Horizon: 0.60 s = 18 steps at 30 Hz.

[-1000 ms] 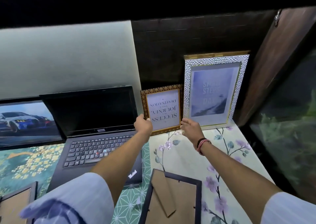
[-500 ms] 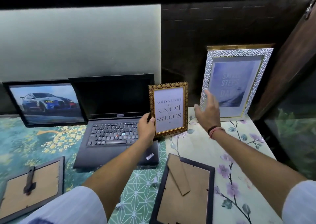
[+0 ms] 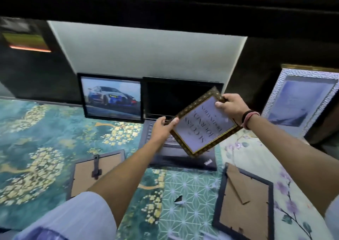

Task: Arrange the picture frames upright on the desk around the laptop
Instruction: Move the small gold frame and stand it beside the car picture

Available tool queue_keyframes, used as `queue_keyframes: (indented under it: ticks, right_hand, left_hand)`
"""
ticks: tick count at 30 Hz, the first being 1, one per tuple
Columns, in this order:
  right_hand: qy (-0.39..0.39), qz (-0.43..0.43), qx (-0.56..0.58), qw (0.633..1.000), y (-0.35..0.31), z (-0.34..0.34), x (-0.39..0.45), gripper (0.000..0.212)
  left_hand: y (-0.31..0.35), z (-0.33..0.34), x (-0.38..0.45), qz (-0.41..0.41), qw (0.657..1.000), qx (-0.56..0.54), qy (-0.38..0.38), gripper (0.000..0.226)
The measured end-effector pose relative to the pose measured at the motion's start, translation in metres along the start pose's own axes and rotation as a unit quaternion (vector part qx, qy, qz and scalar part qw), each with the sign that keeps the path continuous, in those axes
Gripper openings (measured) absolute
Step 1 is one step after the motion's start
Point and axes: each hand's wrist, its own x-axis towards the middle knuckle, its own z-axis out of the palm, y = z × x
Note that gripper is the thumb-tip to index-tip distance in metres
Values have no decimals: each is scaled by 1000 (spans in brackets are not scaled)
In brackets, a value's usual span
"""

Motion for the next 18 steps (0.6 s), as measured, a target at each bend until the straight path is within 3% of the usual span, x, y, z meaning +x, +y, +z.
queue_keyframes:
  ticks: [3,5,9,13,16,18]
  right_hand:
    - [30,50,109,992,-23,53,-4,23]
    - [59,97,149,982,-34,97,-8,21]
    - [72,162,183,967,-89,185,-48,32]
    - [-1,237,211,948,-108,276,-78,28]
    - [10,242,326,914,-119,323,-86,3]
    - [36,199,295,934,-136,335,-84,25]
  left_hand:
    - [-21,-68,-10,-51,998,-32,12,96]
    - [-36,-106,-21,-114,986,-117,14,97]
    - [-46,-168,-34,-155,948,-277,-30,4]
    - [-35,-227,-26,-148,939,-311,4,22]
    - [-30,-277,-17,-132,953,-269,47,24]
    - [-25,-307,-15,-105,963,-237,67,28]
